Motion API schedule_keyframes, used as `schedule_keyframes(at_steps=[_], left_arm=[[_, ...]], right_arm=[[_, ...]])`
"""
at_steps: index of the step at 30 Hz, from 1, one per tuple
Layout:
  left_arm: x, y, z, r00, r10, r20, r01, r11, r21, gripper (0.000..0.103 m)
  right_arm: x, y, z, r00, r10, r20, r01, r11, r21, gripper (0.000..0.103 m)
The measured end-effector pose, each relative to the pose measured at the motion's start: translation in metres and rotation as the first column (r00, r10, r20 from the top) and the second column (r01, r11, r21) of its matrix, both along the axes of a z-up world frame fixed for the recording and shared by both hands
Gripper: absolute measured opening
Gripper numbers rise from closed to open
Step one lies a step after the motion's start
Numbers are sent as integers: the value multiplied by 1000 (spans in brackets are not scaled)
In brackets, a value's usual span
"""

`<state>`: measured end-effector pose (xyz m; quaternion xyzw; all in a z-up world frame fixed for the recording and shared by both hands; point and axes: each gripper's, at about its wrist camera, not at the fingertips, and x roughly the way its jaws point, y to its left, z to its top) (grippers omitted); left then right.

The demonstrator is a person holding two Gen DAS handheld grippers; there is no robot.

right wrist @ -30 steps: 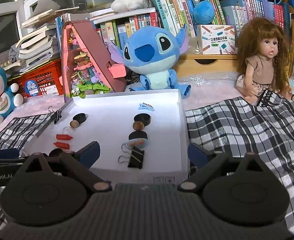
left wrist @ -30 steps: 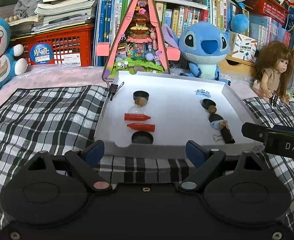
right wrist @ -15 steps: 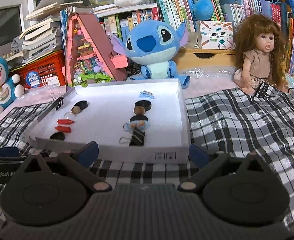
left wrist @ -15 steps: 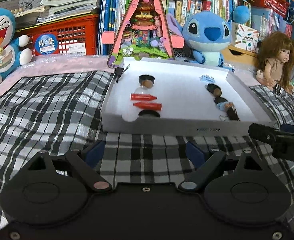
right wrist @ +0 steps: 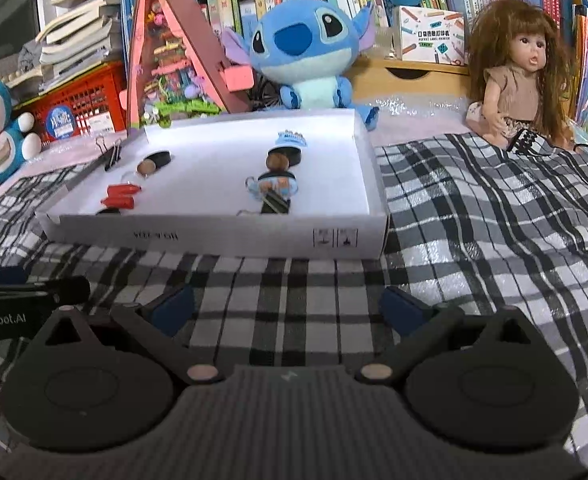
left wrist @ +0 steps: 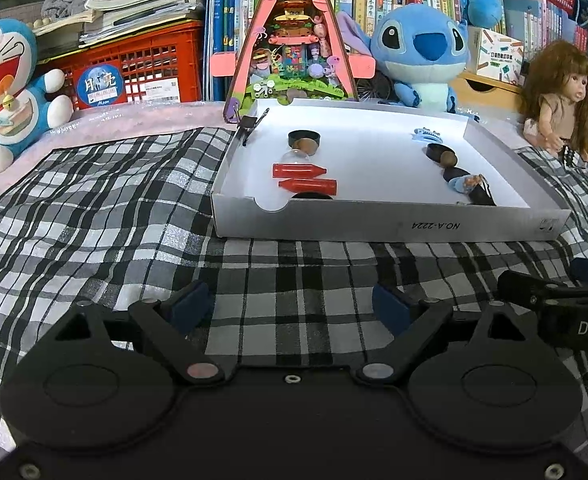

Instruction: Organize rigid objects

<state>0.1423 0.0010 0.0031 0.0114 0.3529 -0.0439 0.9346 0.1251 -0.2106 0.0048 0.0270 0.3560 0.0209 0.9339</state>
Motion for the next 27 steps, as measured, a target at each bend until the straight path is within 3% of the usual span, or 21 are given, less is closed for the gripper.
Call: schedule_keyframes(at_steps=[17,27], left_arm=[[0,2,-6,1000,28,-4,-28,1000,11,102],[0,2,-6,1000,29,-6,-29,1000,9,103]], right_arm=[[3,10,-4,1000,11,-24,-12,998,-55,103],[3,10,-4,1000,11,-25,-13,998,-56,103]])
